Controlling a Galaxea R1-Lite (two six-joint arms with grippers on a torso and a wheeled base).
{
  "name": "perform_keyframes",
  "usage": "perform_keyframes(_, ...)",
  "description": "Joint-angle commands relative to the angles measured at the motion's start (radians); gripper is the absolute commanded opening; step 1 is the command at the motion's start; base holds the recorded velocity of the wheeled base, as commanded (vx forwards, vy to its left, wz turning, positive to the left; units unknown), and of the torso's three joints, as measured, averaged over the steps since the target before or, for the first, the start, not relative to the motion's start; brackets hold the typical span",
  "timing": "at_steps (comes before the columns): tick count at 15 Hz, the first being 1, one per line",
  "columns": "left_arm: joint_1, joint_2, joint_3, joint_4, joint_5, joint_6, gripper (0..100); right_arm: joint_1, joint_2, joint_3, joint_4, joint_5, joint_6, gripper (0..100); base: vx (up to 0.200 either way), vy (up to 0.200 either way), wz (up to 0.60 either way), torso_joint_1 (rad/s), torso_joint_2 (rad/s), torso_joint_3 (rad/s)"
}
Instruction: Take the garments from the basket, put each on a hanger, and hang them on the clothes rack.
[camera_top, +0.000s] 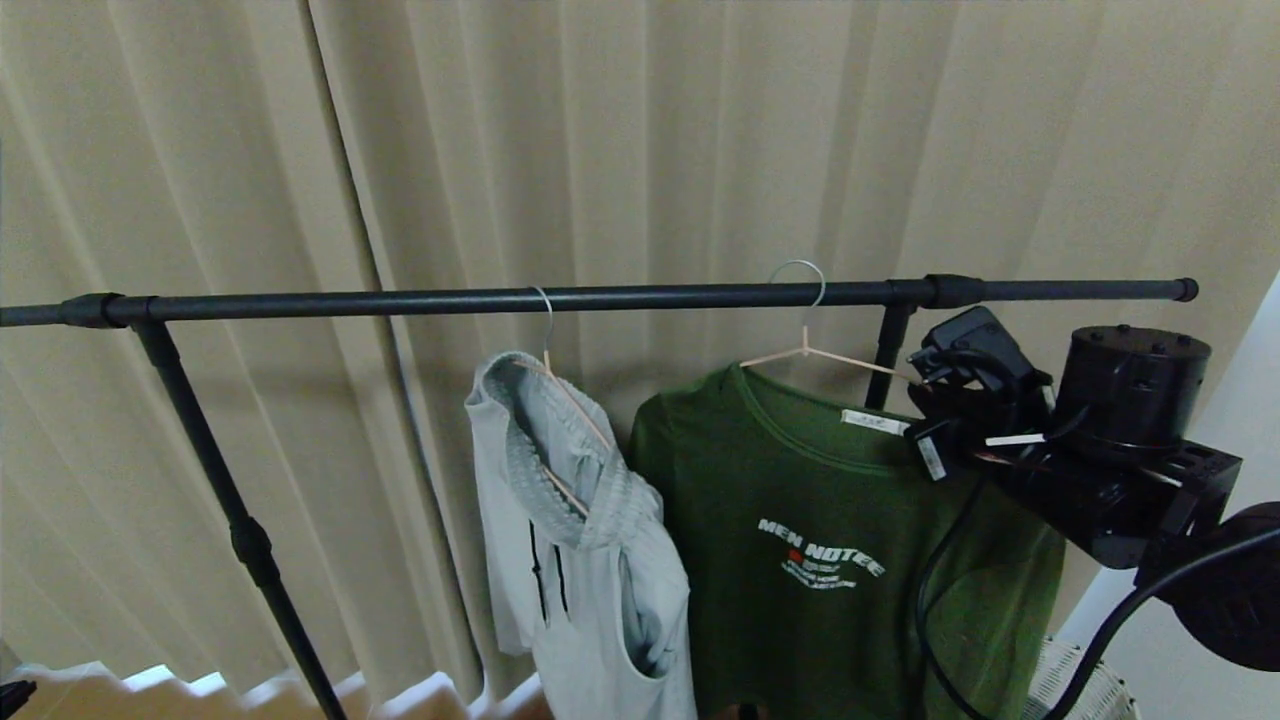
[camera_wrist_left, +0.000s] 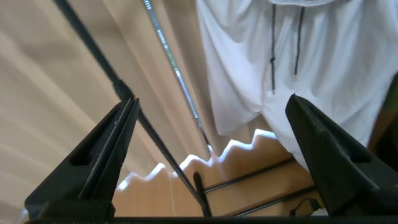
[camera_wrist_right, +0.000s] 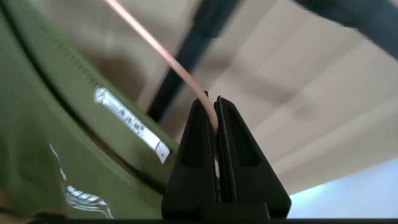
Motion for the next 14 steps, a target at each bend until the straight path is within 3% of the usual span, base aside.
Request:
perform_keyframes(1, 0.026, -0.019, 0.004, 0.000, -0.001, 0.000, 100, 0.020, 0.020, -0.005, -0.001, -0.001, -0.003, 0, 0.000, 0.000, 0.00, 0.000, 0.00, 0.000)
perform_keyframes(5, 0.026, -0.034, 0.004, 0.000, 0.001, 0.000, 100, 0.107, 0.025, -0.011, 0.000, -0.001, -0.004, 0, 0.000, 0.000, 0.00, 0.000, 0.00, 0.000)
perform_keyframes(11, 0.038, -0.059, 0.008, 0.005, 0.002, -0.013, 100, 0.153, 0.039, -0.005, -0.009, 0.004, -0.003, 0, 0.000, 0.000, 0.00, 0.000, 0.00, 0.000)
perform_keyframes(12, 0.058, -0.076, 0.010, 0.025, 0.002, -0.031, 100, 0.164, 0.035, -0.001, -0.014, 0.010, 0.005, 100, 0.000, 0.000, 0.00, 0.000, 0.00, 0.000)
perform_keyframes(14, 0.087, -0.108, 0.013, 0.048, 0.001, -0.045, 100, 0.179, 0.034, 0.001, -0.037, 0.014, 0.023, 100, 0.000, 0.000, 0.00, 0.000, 0.00, 0.000)
